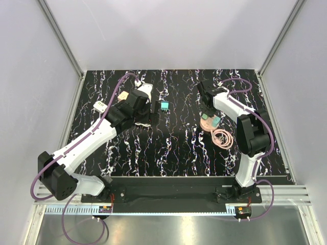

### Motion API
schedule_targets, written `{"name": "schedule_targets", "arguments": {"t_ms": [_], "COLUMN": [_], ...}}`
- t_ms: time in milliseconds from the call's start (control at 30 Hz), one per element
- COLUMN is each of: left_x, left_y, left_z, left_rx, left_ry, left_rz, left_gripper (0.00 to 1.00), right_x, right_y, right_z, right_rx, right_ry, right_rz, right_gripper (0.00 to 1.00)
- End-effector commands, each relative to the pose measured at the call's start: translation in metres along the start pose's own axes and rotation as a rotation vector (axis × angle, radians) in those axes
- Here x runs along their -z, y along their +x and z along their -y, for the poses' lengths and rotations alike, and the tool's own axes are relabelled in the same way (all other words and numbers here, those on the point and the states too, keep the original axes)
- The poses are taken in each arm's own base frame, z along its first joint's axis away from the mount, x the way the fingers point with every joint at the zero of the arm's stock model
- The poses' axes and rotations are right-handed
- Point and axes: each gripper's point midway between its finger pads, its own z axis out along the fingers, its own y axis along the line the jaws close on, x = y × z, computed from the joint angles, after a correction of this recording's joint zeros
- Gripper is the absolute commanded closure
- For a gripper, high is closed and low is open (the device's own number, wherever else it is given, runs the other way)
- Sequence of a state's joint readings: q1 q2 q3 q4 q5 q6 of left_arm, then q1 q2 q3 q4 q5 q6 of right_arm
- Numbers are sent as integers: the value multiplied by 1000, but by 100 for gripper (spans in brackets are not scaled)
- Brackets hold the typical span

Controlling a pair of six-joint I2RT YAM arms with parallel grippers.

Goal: Insert the plug

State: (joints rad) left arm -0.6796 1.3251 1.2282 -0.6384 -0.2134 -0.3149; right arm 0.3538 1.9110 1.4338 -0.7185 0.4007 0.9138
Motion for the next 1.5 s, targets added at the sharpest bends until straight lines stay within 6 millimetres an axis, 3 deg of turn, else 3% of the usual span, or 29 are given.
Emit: {"name": "schedule_targets", "arguments": {"t_ms": [0,500,900,1033,1167,1233,1300,1333,1467], "left_x": [5,24,25,23,21,20,19,19,20], "left_y": [-13,-28,-30,-29,-27,-26,-27,-27,-29], "left_z": [-5,-38,-45,-45,-46,-46,-46,-47,-46], "left_rx": [14,70,94,93,94,94,95,99,141], "left_ry": [-13,-160,-181,-184,-189,-192,-191,-196,-196], "left_rz": [51,151,161,157,149,147,147,149,161], "left_gripper": [1,1,1,1,1,1,1,1,1], "right_x": [-25,-50,-55,-54,-37,-27,-9,-2,34], "right_y": [53,93,115,110,84,69,46,39,10], "right_z": [34,38,47,42,24,16,5,1,-24], "right_rx": [82,141,140,141,146,141,139,156,209], "right_ry": [134,176,194,171,86,49,-5,-30,-159], "right_rz": [-130,-207,-220,-214,-183,-161,-111,-97,-45], "right_gripper": [100,100,100,100,100,88,67,50,34]}}
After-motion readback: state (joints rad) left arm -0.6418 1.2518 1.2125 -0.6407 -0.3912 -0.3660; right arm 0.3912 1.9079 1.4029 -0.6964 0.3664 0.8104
